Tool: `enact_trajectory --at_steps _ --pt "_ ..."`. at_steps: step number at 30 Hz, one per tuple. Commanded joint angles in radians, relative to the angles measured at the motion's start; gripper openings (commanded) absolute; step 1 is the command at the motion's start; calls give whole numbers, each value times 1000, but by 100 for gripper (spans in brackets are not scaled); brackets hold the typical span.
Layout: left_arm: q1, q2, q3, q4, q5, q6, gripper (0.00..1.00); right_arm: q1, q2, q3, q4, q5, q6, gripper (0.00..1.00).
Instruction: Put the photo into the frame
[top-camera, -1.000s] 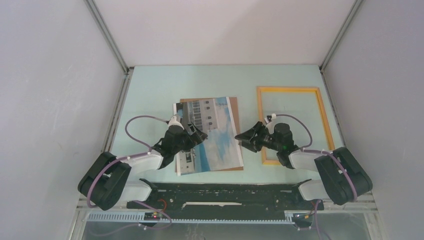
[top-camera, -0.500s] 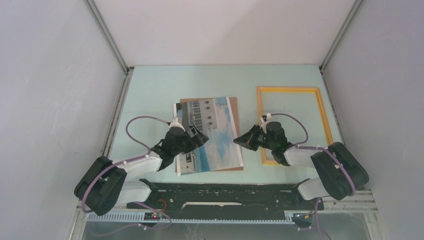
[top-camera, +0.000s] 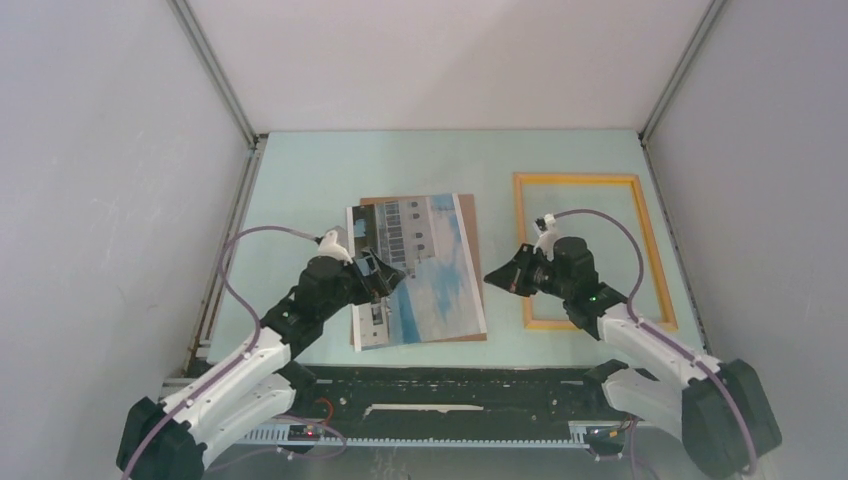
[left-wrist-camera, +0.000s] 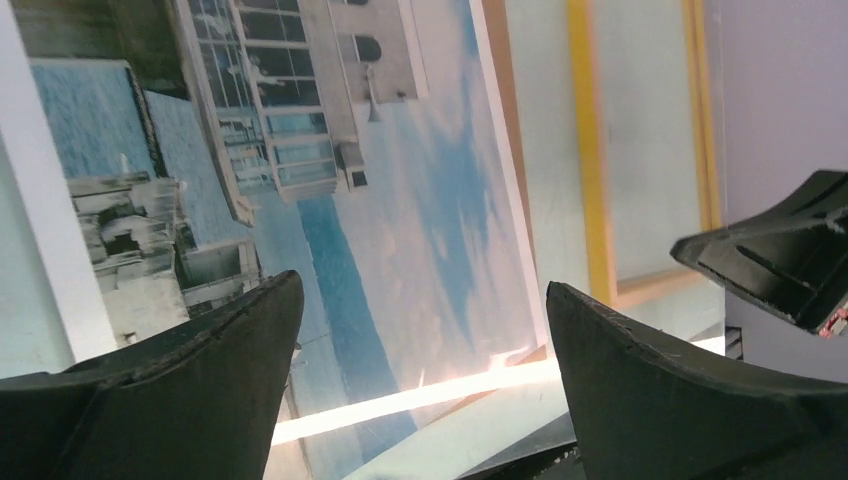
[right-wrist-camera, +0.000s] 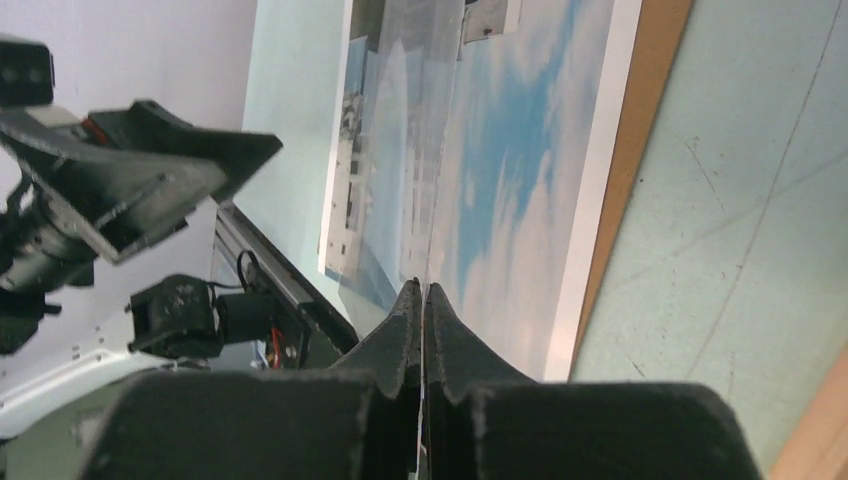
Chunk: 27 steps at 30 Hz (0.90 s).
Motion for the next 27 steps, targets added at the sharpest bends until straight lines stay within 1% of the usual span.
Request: enact_trajectory --at_steps 1,2,4,6,8,12,14,16,19,23,25,27 --pt "50 -67 17 -30 25 8 100 -44 -117 33 -147 -136 -169 0" --pt "66 -89 -6 -5 50 -12 100 -51 -148 35 -162 -161 -181 0" --pt "96 -137 -63 63 102 -63 100 -56 -212 41 -252 -196 -205 0" --pt "119 -183 -121 130 139 -114 100 -60 -275 52 -328 -205 -217 0" --pt "138 -215 -150 164 173 -146 100 -69 -352 58 -398 -196 -191 0" --pt "149 -239 -164 175 238 -170 100 -84 -454 70 -460 -210 -100 0" --pt "154 -259 -154 141 257 -172 100 -85 -483 87 -491 -196 -63 0" --pt "165 -288 -121 75 244 -162 100 -85 -500 112 -523 -181 -43 0" --pt "164 -312 -30 -19 214 -115 100 -86 -500 173 -600 -125 -32 0" --pt "166 -229 135 -145 243 -38 100 -92 -461 259 -680 -71 -28 0" --pt "167 -172 176 -155 295 -36 100 -104 -434 279 -694 -55 -28 0" --pt "165 -127 177 -124 339 -53 100 -120 -411 297 -702 -47 -33 0"
